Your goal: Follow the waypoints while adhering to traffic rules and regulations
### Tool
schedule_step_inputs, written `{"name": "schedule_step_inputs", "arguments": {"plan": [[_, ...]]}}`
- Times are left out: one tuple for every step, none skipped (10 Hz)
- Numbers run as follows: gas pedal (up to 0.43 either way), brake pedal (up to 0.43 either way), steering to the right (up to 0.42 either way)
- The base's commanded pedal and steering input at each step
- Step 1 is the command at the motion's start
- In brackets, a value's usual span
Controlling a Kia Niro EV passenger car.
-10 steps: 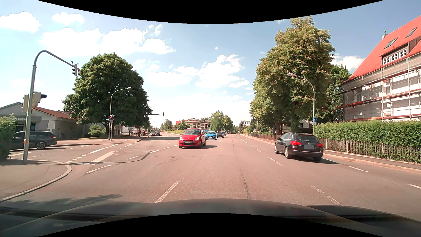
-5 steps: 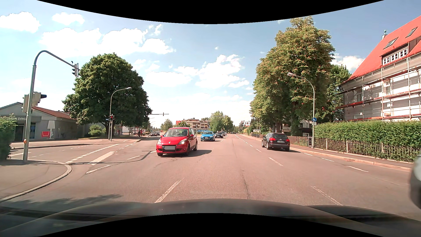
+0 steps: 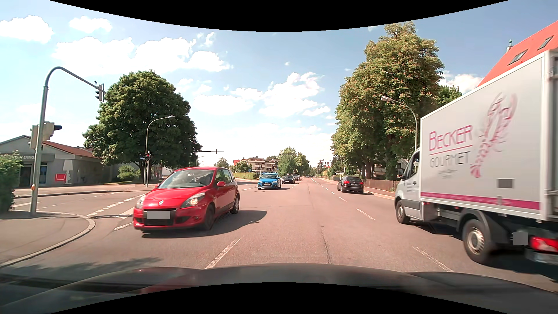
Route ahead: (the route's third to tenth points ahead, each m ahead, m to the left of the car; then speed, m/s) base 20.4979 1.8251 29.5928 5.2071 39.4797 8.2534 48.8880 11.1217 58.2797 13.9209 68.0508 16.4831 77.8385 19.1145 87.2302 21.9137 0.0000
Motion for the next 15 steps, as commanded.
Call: {"name": "schedule_step_inputs", "arguments": {"plan": [[0.000, 0.445, -0.006], [0.000, 0.445, -0.006], [0.000, 0.439, -0.006], [0.000, 0.445, -0.006], [0.000, 0.445, -0.006], [0.000, 0.445, -0.006], [0.000, 0.445, -0.006], [0.000, 0.445, -0.006], [0.000, 0.445, -0.006], [0.000, 0.445, -0.006], [0.000, 0.439, -0.006], [0.000, 0.445, -0.006], [0.000, 0.445, -0.006], [0.000, 0.445, -0.006], [0.000, 0.445, -0.006]]}}
